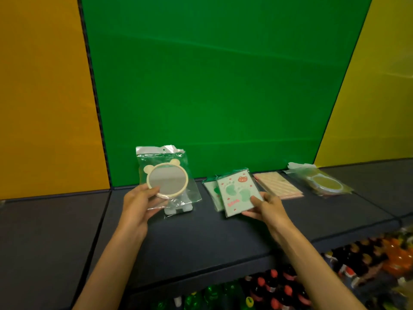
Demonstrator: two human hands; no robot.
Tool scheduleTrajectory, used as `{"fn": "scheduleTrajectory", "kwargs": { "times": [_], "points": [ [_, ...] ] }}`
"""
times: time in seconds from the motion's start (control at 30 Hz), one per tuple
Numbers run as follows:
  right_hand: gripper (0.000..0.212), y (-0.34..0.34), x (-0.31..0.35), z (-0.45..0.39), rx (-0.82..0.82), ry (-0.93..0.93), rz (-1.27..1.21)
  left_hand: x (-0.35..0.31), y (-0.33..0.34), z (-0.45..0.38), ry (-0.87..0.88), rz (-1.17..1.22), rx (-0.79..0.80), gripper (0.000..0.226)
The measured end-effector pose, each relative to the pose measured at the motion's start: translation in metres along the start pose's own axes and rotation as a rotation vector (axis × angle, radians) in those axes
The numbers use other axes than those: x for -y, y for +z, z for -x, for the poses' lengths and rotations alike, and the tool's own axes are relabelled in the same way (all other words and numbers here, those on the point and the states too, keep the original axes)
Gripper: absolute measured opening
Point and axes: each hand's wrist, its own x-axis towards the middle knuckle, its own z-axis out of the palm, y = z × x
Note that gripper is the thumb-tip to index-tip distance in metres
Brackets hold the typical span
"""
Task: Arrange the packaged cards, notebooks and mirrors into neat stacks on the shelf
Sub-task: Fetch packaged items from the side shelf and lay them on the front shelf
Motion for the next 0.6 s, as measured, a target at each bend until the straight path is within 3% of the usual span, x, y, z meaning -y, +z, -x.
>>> {"fn": "scheduleTrajectory", "kwargs": {
  "times": [0.27,0.43,0.6],
  "points": [
    [0.005,0.009,0.001,-0.062,-0.01,0.017,0.09,0.004,0.018,-0.021,0.008,-0.013,-0.054,0.018],
    [0.011,0.005,-0.013,-0.086,-0.085,-0.11,0.461,0.003,0.034,-0.024,0.025,-0.008,-0.076,0.015],
    [0.024,-0.001,-0.01,-0.091,0.015,-0.2,0.76,0.015,0.061,-0.021,0.04,-0.035,-0.103,0.012]
  ]
}}
